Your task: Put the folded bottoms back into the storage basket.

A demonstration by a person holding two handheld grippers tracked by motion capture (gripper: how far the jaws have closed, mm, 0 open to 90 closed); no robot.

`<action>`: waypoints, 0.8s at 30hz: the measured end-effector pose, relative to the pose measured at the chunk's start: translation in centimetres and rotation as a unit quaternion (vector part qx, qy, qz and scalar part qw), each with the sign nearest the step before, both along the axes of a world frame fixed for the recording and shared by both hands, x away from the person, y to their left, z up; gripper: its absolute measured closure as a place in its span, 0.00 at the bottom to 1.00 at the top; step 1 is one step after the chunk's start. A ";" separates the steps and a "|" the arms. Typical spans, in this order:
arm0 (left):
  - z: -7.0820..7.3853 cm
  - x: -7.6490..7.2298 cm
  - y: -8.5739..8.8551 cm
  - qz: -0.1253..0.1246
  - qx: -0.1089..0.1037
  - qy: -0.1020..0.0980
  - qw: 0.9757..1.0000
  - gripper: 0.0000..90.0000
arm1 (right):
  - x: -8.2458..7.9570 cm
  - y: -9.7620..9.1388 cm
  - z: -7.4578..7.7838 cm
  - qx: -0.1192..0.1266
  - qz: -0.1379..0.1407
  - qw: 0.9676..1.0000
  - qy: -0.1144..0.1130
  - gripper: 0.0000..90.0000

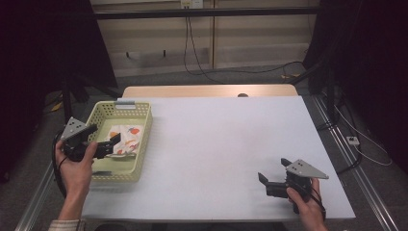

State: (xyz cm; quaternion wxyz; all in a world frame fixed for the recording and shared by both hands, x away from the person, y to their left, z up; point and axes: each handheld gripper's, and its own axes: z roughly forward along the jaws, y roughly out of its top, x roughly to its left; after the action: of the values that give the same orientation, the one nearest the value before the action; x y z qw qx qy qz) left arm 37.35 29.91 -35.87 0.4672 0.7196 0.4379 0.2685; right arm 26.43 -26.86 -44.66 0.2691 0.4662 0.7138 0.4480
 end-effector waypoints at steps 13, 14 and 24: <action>0.4 -1.9 -2.0 -0.029 0.001 0.004 1.000 0.06 | 0.0 0.0 0.0 0.000 0.000 1.000 0.000 0.03; 0.4 -2.0 -2.1 -0.034 0.002 0.006 0.999 0.06 | 0.0 0.0 0.0 0.000 -0.001 1.000 0.000 0.03; -0.3 -2.6 -3.4 -0.047 0.024 0.008 0.999 0.06 | 0.0 0.0 0.0 -0.001 0.001 1.000 0.001 0.04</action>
State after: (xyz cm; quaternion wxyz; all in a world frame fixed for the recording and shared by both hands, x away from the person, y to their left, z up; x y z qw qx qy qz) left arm 34.79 26.47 -36.18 0.4584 0.7524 0.4008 0.2512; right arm 26.45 -26.83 -44.68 0.2684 0.4657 0.7148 0.4474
